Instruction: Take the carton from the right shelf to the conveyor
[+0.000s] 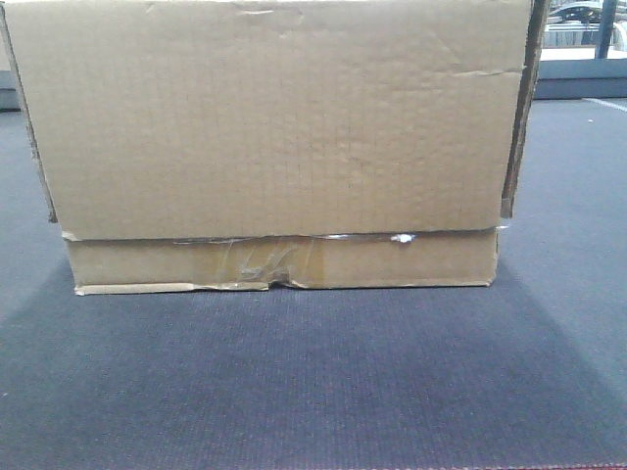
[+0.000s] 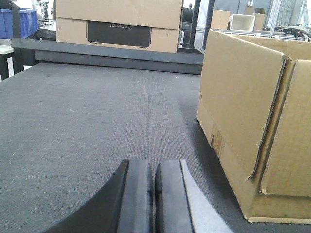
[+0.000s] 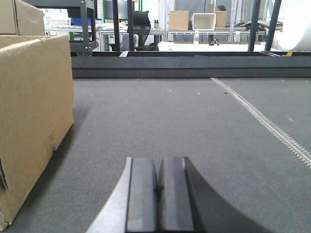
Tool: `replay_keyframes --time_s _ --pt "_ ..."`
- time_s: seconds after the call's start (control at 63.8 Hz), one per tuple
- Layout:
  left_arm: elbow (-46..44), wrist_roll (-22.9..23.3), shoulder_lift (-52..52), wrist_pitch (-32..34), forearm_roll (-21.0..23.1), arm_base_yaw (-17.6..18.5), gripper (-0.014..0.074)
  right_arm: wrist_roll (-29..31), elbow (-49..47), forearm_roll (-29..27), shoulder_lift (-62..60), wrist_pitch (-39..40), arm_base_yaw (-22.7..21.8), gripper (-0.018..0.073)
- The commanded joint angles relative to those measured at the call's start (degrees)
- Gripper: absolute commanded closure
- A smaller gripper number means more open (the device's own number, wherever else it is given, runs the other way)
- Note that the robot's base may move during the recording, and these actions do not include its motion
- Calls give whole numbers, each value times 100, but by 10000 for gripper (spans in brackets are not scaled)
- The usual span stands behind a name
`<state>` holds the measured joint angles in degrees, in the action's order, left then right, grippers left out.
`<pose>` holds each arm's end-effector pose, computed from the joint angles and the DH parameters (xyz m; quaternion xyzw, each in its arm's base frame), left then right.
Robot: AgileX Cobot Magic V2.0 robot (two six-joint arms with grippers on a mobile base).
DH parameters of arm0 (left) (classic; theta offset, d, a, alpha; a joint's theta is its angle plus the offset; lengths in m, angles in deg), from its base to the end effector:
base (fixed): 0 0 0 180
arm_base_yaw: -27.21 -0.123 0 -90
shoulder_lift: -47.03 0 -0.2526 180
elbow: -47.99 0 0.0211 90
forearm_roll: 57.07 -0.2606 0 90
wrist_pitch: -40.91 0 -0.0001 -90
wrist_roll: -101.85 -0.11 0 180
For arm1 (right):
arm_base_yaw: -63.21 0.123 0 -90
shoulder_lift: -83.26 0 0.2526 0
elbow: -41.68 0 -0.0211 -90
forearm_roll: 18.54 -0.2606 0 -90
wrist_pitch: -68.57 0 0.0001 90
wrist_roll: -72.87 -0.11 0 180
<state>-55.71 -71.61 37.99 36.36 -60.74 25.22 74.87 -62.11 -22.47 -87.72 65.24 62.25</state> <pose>0.1185 0.0047 0.2050 -0.0318 0.7057 -0.0037 0.7078 0.1184 -0.0015 0.2080 0.0161 0.6979 0.0074 0.7159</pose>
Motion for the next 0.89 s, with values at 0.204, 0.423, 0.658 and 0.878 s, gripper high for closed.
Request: replay_keyframes --time_s 0.204,0.423,0.658,0.878 --pt "-8 -32 25 93 36 -4 582 34 0 -2 -23 125 -18 620" --pt "-8 -32 25 93 36 -4 582 34 0 -2 -23 125 -18 620" --pt "-8 -32 25 93 36 -4 582 34 0 -2 -23 125 -18 620" --pt "-8 -32 25 93 36 -4 582 34 0 -2 -23 125 -18 620"
